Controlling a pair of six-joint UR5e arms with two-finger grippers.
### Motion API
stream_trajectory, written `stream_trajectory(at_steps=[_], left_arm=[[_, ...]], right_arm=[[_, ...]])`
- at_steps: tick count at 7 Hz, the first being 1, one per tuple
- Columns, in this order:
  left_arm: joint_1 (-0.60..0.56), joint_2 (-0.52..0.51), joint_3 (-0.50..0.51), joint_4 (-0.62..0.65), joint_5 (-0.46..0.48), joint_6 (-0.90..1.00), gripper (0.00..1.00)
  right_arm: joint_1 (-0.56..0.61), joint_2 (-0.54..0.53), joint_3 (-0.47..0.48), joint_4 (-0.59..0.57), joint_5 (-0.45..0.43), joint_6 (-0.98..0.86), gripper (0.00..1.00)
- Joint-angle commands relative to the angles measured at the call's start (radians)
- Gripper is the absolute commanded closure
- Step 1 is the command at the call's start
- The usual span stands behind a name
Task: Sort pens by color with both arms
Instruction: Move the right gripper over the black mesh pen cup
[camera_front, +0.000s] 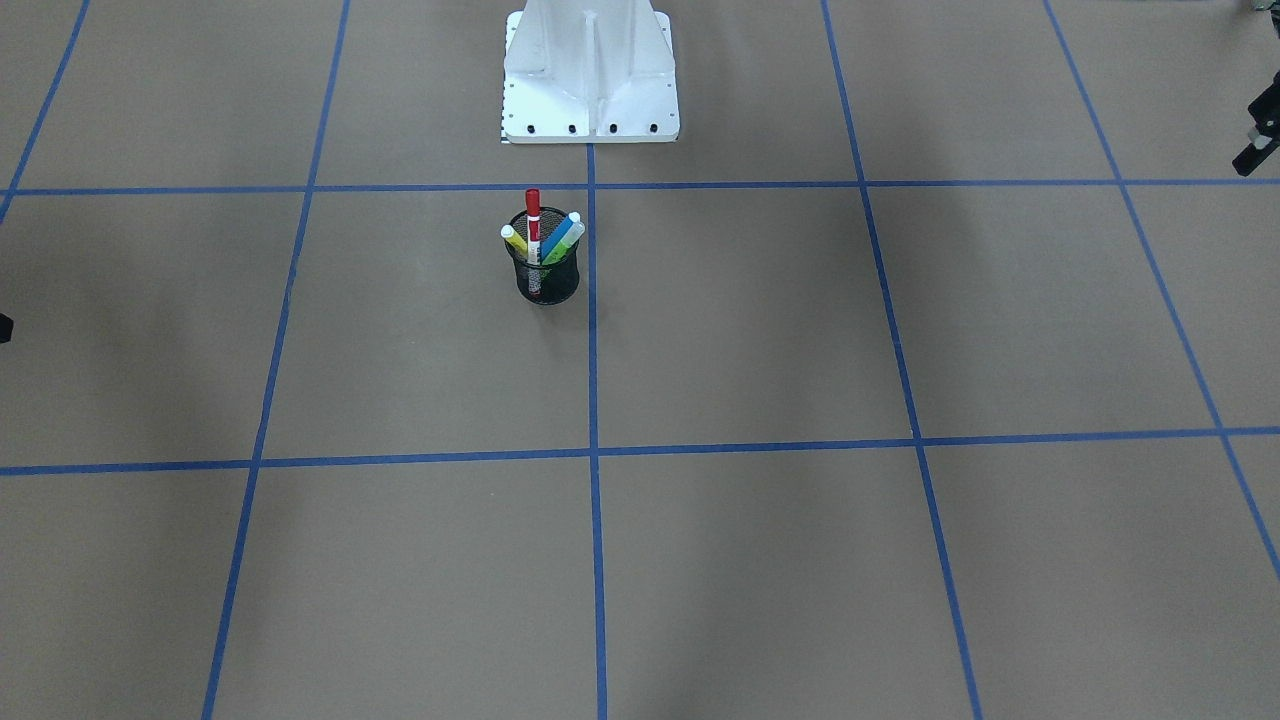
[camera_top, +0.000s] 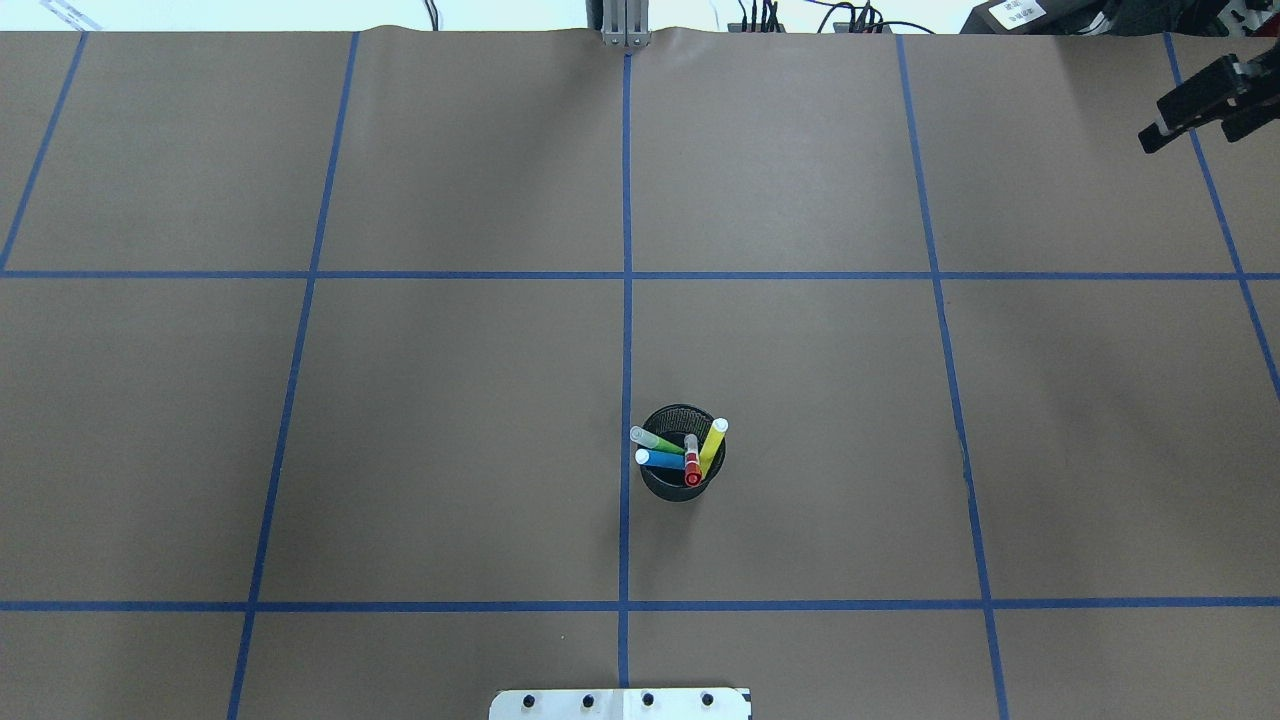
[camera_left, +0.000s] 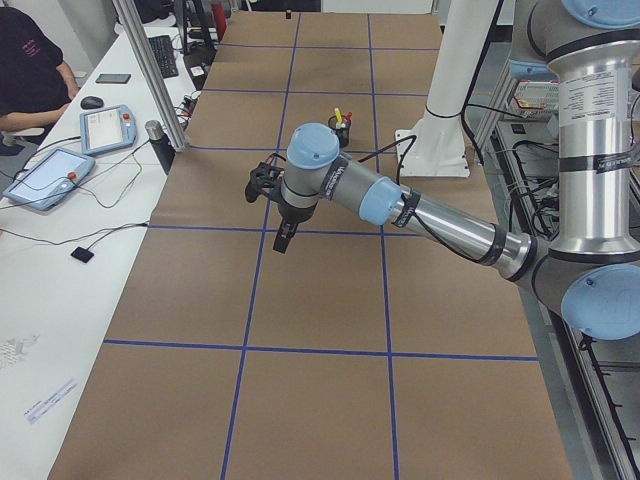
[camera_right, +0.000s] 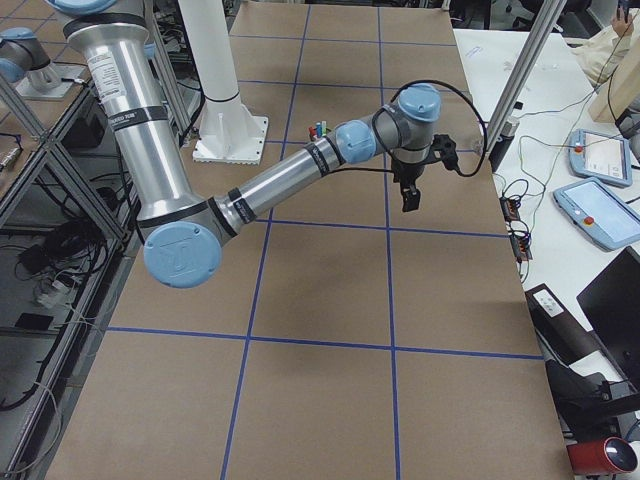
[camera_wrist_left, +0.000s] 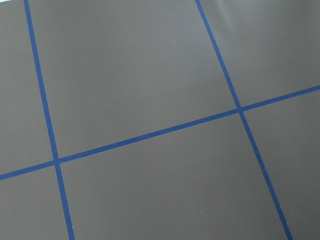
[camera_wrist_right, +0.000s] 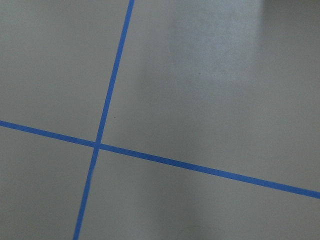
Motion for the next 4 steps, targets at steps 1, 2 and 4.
stream_trajectory(at_steps=[1,2,4], left_arm=[[0.001,-0.001,0.001,0.0,-0.001,-0.009,0.0],[0.003,-0.003,0.004,0.0,-0.001,-0.009,0.0],[0.005,-0.003,0.006,0.0,-0.003,-0.015,0.0]], right_arm=[[-0.127,0.11,0.035,-0.088,-0.046,0.046,0.01],[-0.176,0.119,0.095,-0.134,-0.049,0.114,0.01],[-0.296,0.176,0.171,-0.217,-0.105,0.292,0.01]])
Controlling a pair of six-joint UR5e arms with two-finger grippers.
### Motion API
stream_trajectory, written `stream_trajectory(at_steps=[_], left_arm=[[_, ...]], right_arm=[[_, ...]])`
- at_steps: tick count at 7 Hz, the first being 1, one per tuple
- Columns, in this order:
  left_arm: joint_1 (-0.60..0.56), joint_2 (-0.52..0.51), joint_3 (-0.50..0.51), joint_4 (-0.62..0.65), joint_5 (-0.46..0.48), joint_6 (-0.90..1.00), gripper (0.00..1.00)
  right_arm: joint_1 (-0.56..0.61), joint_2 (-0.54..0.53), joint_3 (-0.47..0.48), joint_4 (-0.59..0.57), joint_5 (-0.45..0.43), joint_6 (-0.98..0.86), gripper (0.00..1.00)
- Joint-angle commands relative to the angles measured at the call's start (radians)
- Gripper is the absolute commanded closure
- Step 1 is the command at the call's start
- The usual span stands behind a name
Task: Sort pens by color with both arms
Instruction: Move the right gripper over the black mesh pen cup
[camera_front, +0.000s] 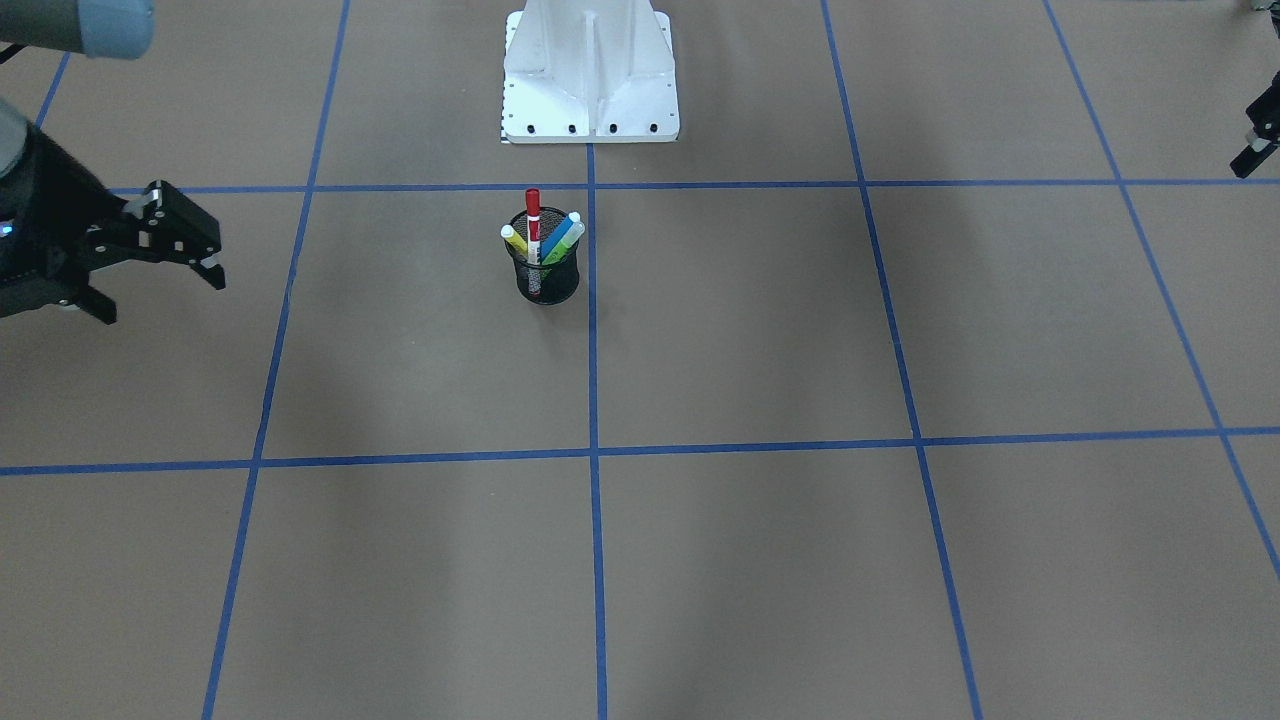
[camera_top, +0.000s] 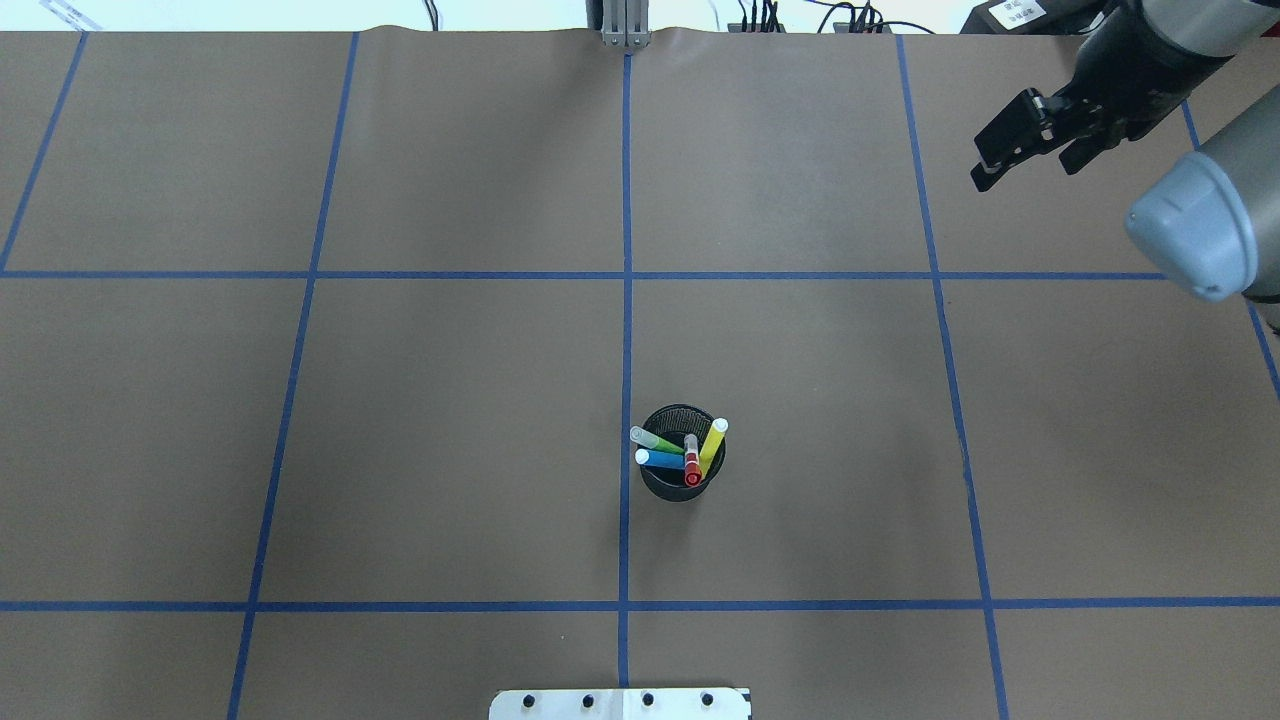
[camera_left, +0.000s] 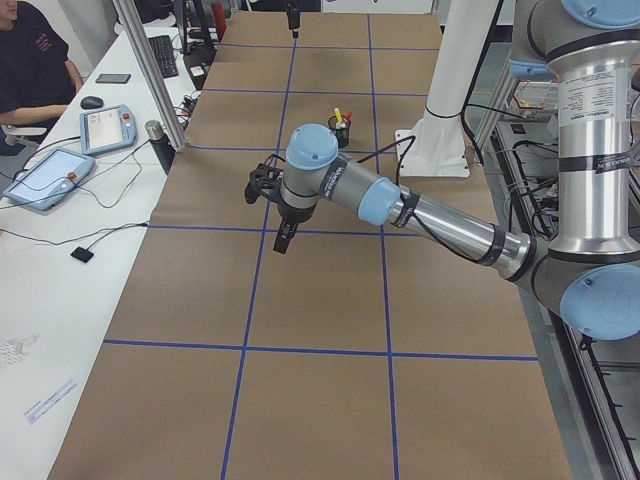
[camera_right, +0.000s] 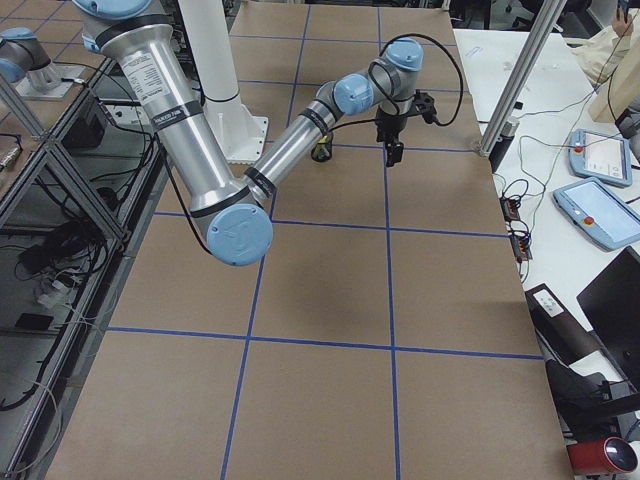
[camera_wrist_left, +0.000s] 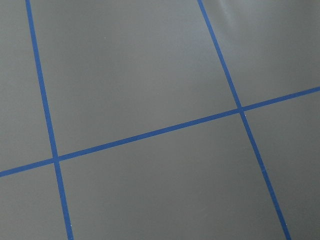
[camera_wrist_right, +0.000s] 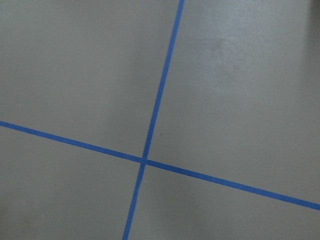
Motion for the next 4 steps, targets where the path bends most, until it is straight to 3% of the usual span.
stream_trajectory(at_steps=[1,4], left_arm=[[0.006,-0.006,0.004,0.0,-0.001,-0.001,0.0],[0.036,-0.046,0.024,0.0,0.0,-0.013,0.0]], right_arm=[[-0.144,0.036,0.096,-0.056,-0.085,0.205,0.02],[-0.302,0.041,0.189,-0.056,-0.248,0.51,0.02]])
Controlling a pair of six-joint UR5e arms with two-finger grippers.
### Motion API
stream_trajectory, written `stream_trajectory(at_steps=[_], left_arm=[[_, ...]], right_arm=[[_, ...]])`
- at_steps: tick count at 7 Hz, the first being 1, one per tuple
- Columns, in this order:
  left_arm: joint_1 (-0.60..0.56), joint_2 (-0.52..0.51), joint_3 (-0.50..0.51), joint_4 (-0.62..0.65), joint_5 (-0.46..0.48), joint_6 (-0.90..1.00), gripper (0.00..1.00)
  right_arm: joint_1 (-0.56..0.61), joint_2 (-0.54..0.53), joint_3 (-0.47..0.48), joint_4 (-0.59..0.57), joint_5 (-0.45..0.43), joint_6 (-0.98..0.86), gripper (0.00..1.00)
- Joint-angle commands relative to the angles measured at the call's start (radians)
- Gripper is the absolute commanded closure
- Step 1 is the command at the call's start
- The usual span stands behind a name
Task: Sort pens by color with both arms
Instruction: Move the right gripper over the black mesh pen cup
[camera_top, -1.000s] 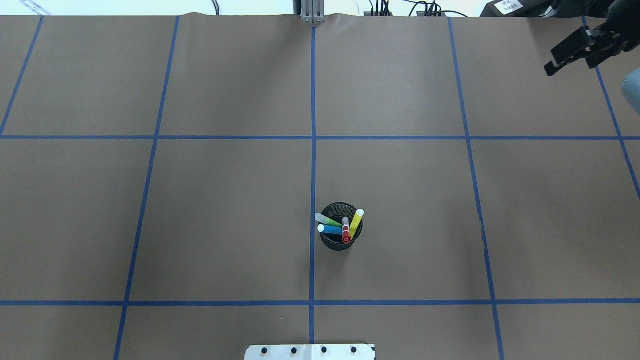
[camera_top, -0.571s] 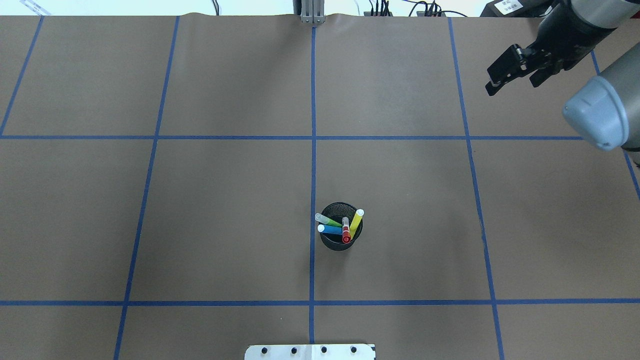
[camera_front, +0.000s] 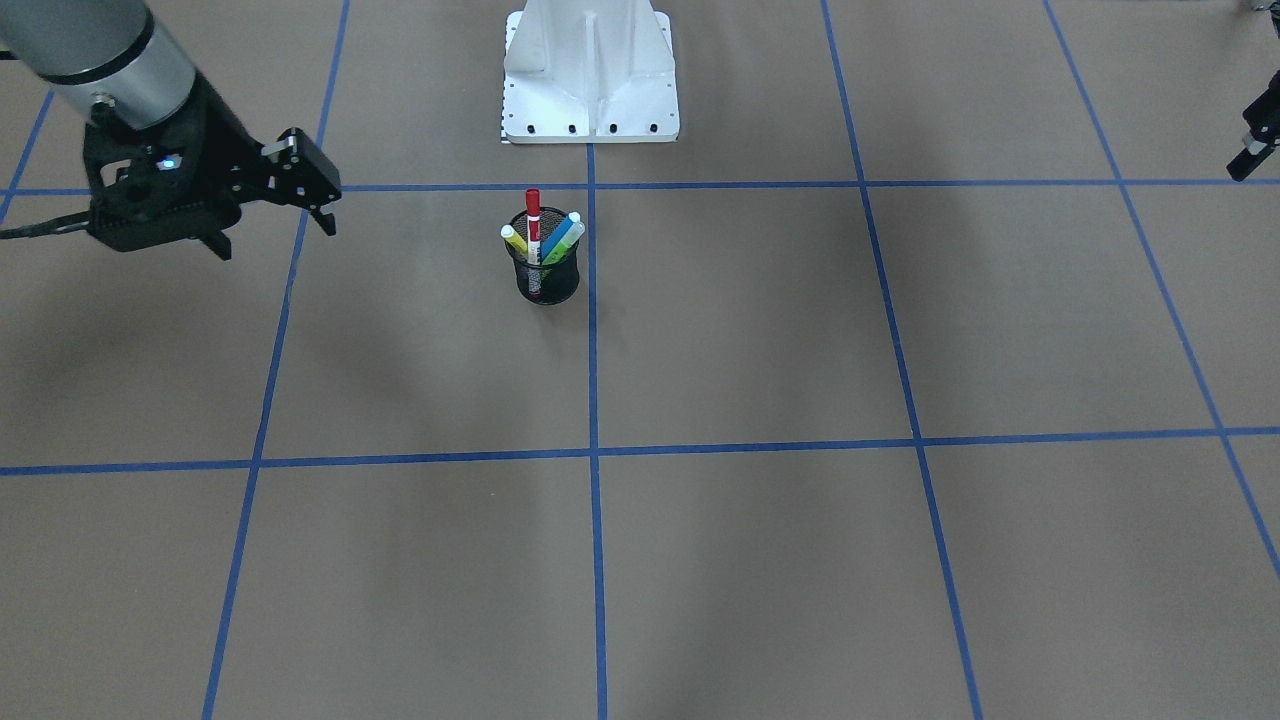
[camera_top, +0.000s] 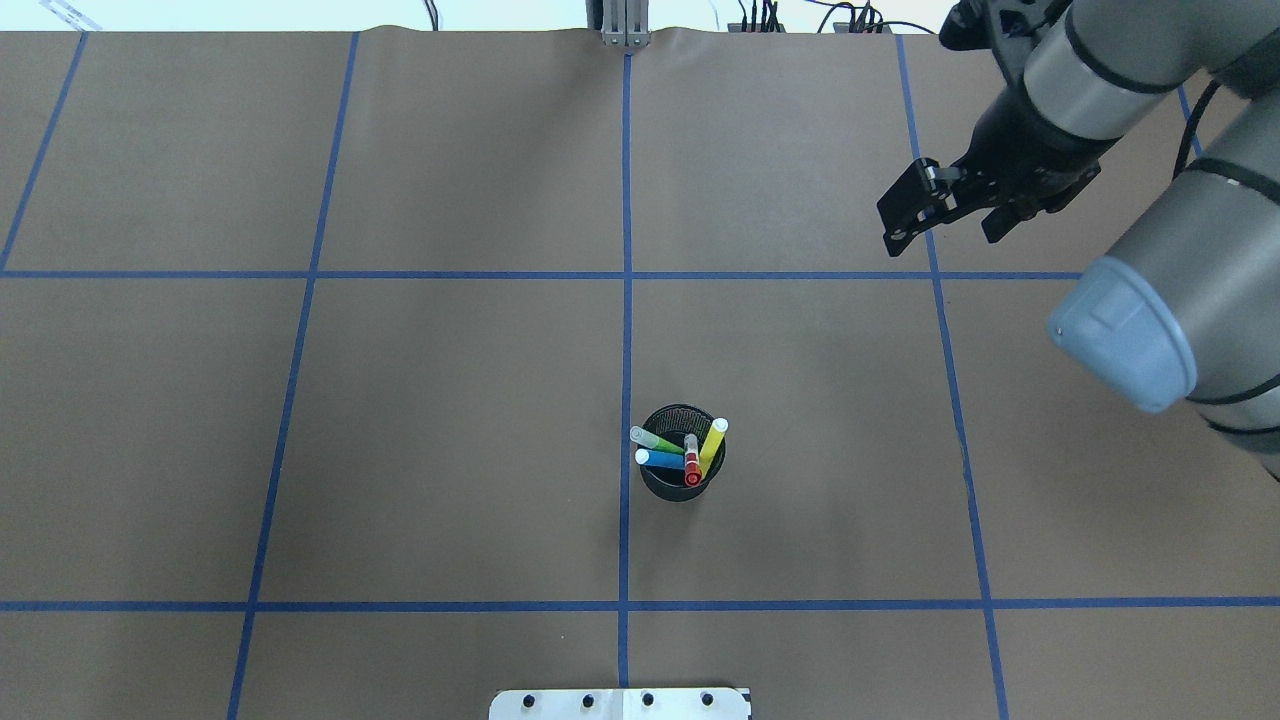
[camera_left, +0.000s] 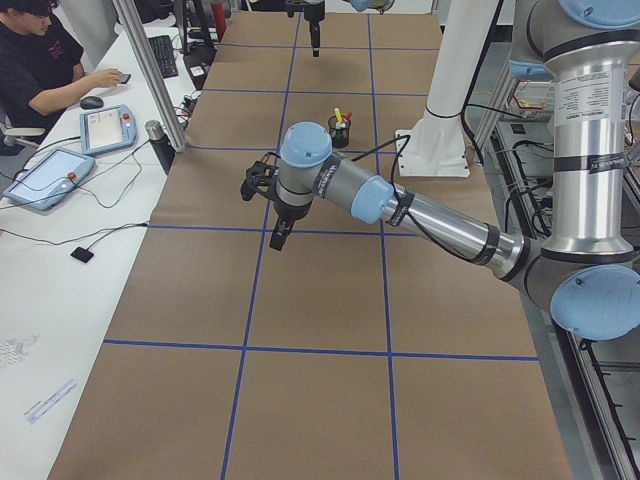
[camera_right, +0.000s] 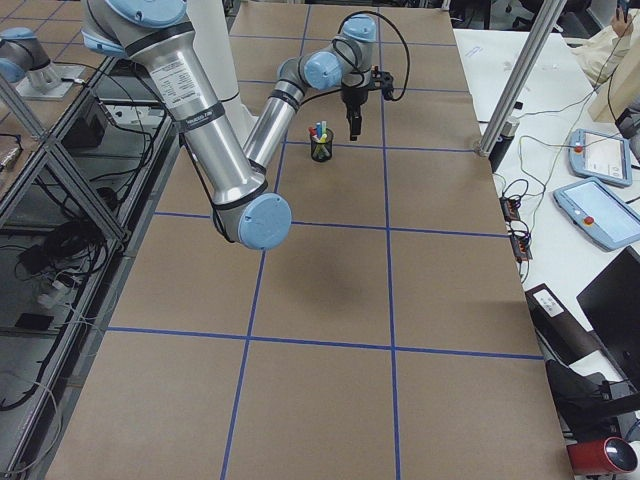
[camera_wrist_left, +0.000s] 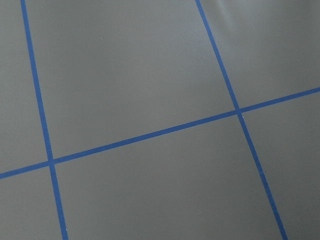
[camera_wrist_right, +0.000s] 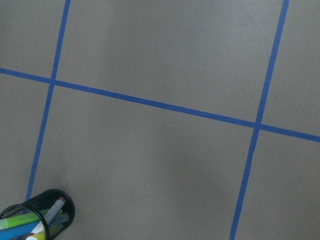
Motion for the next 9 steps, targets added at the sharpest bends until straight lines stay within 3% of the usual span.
stream_trajectory(at_steps=[1,3,6,9], left_arm=[[0.036,-0.029,0.008,0.0,0.001,-0.035,0.0],[0.042,-0.029,0.01,0.0,0.001,-0.038,0.0],[0.042,-0.029,0.011,0.0,0.001,-0.04,0.0],[0.044,-0.029,0.019,0.0,0.001,-0.038,0.0]], right_arm=[[-0.1,0.046,0.041,-0.065,-0.128,0.15,0.02],[-0.206,0.22,0.041,-0.326,-0.306,0.152,0.01],[-0.254,0.291,-0.012,-0.351,-0.311,0.141,0.02],[-0.305,0.359,-0.147,-0.348,-0.302,0.102,0.03]])
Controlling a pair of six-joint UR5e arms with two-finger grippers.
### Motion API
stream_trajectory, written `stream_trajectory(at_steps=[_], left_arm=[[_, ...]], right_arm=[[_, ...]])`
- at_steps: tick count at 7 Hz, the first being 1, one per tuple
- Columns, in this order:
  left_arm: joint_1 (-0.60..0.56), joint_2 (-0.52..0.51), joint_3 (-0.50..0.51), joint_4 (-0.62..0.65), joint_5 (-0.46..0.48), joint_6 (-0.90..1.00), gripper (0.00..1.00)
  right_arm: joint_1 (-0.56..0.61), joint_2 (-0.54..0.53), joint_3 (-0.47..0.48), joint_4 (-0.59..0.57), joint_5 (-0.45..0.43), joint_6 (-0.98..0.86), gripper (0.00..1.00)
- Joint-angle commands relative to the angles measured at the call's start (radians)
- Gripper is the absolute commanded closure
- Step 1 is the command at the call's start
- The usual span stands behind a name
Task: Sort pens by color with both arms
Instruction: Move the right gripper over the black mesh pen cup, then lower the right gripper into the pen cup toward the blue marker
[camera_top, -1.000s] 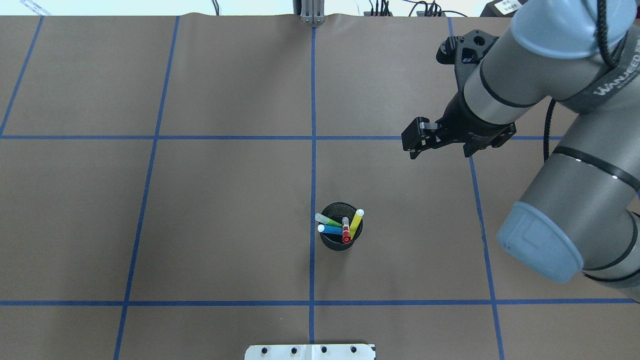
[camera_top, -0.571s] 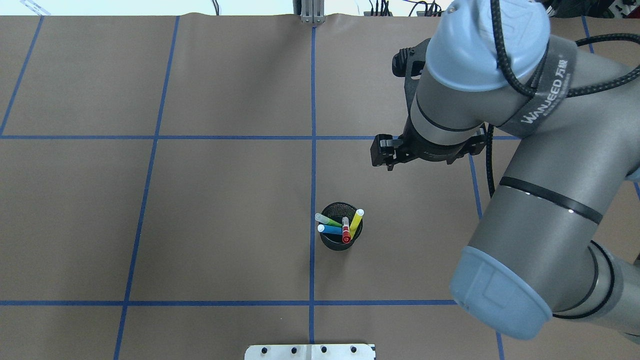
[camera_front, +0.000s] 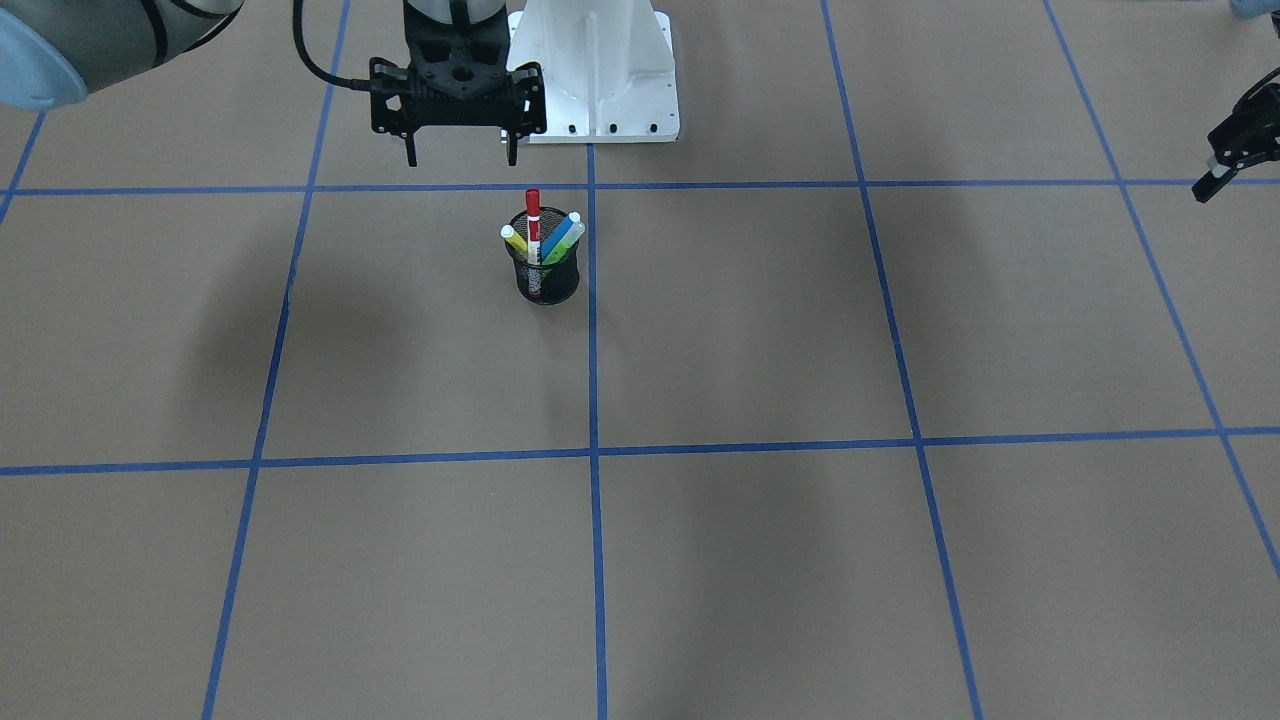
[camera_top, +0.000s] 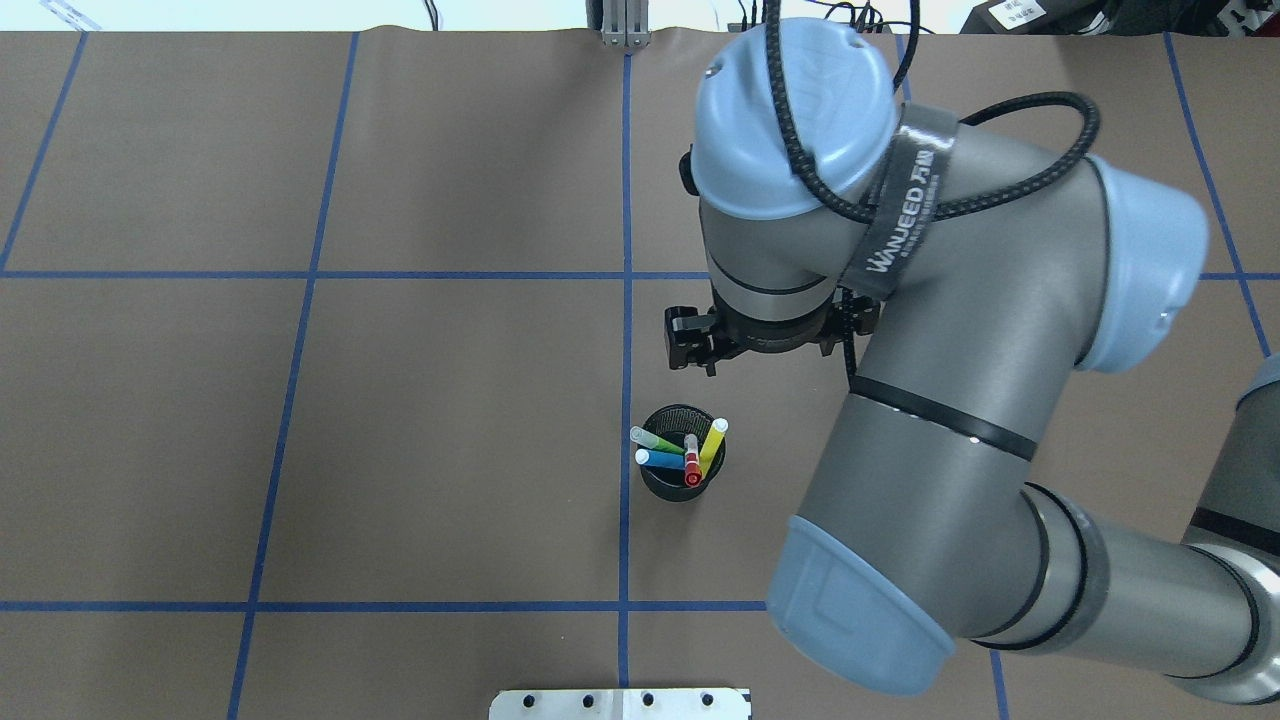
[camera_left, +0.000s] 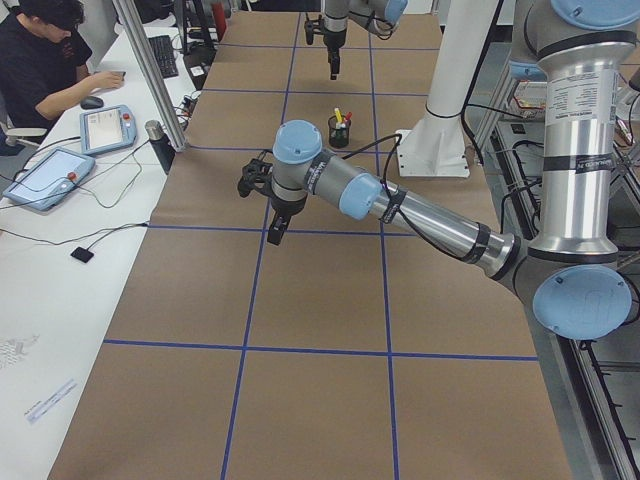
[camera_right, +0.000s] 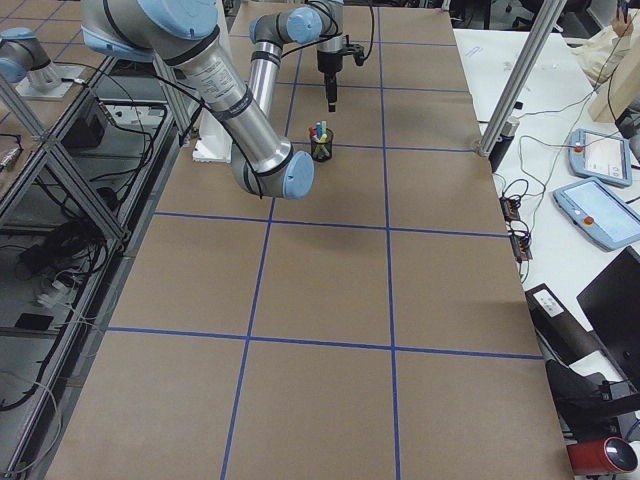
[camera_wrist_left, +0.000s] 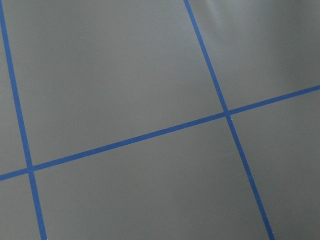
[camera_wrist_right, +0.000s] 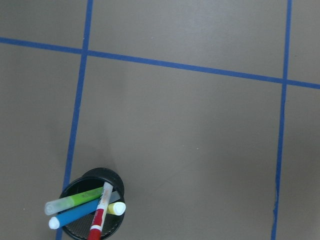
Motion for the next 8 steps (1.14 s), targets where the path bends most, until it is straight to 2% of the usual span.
stream_trajectory(at_steps=[1,4,6,8], left_arm=[[-0.001,0.002,0.0,0.0,0.0,0.0,0.0],[-0.001,0.002,-0.002,0.0,0.0,0.0,0.0],[-0.001,0.002,0.0,0.0,0.002,-0.001,0.0],[-0.001,0.003,0.0,0.0,0.002,-0.001,0.0]], right_arm=[[-0.022,0.017,-0.063,0.001,0.0,-0.083,0.03],[-0.022,0.033,-0.11,0.008,0.021,-0.288,0.03],[-0.02,0.028,-0.138,0.101,0.098,-0.377,0.03],[-0.019,0.033,-0.237,0.254,0.118,-0.39,0.03]])
